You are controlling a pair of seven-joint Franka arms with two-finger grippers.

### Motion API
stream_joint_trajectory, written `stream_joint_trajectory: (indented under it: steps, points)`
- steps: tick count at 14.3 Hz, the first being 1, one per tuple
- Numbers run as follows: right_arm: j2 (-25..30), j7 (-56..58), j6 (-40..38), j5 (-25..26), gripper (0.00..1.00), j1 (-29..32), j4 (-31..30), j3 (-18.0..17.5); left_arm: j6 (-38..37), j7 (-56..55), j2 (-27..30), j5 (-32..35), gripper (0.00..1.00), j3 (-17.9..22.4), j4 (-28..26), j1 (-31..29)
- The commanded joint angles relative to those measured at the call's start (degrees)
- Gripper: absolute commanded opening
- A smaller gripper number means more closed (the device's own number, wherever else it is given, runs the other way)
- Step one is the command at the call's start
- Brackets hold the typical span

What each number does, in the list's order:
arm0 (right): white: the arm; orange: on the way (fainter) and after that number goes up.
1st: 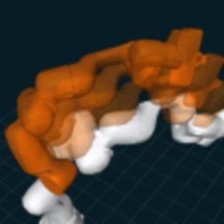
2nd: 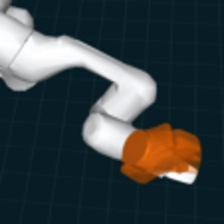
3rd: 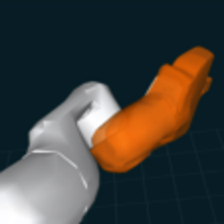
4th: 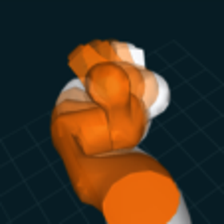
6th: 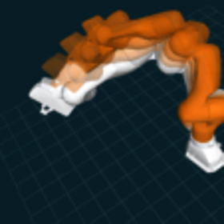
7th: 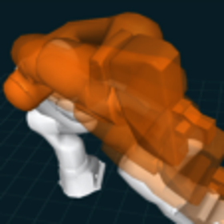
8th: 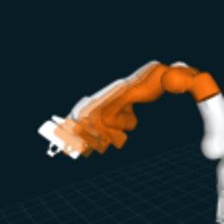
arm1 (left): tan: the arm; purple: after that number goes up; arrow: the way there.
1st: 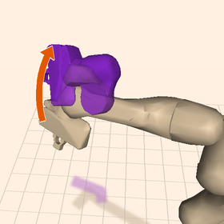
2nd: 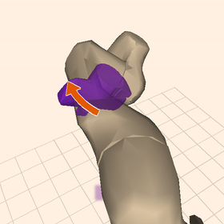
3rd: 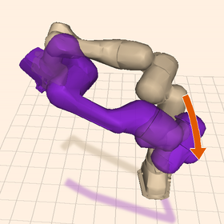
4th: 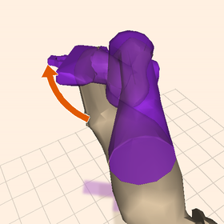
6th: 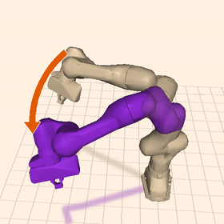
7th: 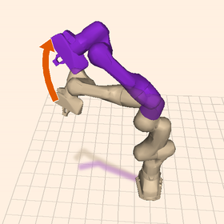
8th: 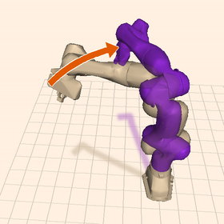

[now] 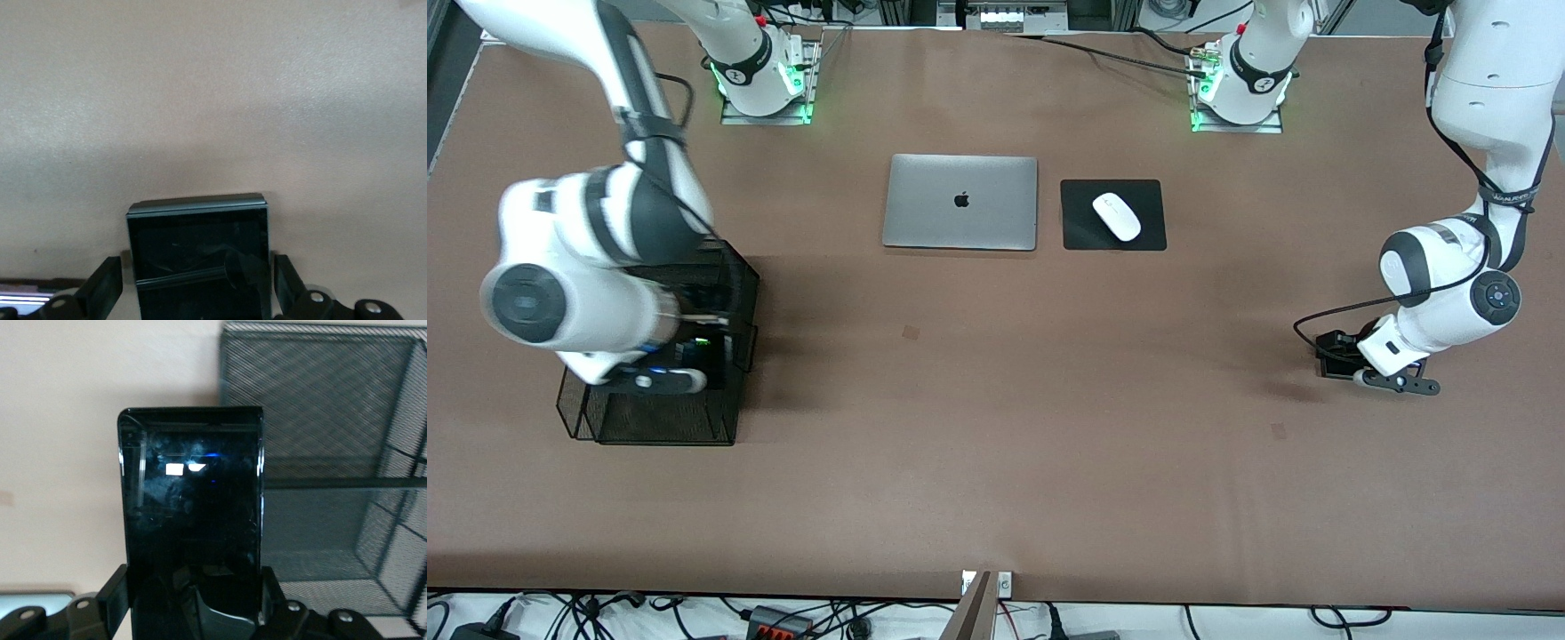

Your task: Place phones with both arms

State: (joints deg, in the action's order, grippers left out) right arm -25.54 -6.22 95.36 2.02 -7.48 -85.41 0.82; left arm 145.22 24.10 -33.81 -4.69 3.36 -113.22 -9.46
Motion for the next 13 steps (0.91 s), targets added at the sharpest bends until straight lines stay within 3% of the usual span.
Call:
stream_joint_trajectory:
  steps: [1, 4, 6, 10, 13]
  points:
    - [4.44, 7.16, 0.00, 0.09, 0.29, 5.35, -6.25, -1.08, 1.03, 1.56, 0.24, -0.85, 0.89, -0.20, -0.60, -0.30]
    - [5.94, 8.42, 0.00, 0.00, 0.29, 6.78, -9.68, -1.08, 0.68, 1.04, 0.24, -0.94, 0.59, -0.20, -0.60, 0.14]
    - [6.73, 7.72, 0.00, -0.26, 0.29, 6.60, -12.05, -1.08, -0.81, -0.54, 0.41, -1.63, 0.44, -0.20, -0.34, 0.31]
    - [7.35, 7.54, 0.00, -0.44, 0.29, 6.34, -14.60, -1.52, -12.90, -5.10, 2.35, -4.97, 0.41, -0.46, 4.22, 2.68]
    - [7.09, 7.54, 1.48, -0.35, 0.29, 6.34, -16.19, -1.52, -19.36, -12.12, 3.05, -8.04, 0.41, -0.20, 8.18, 9.34]
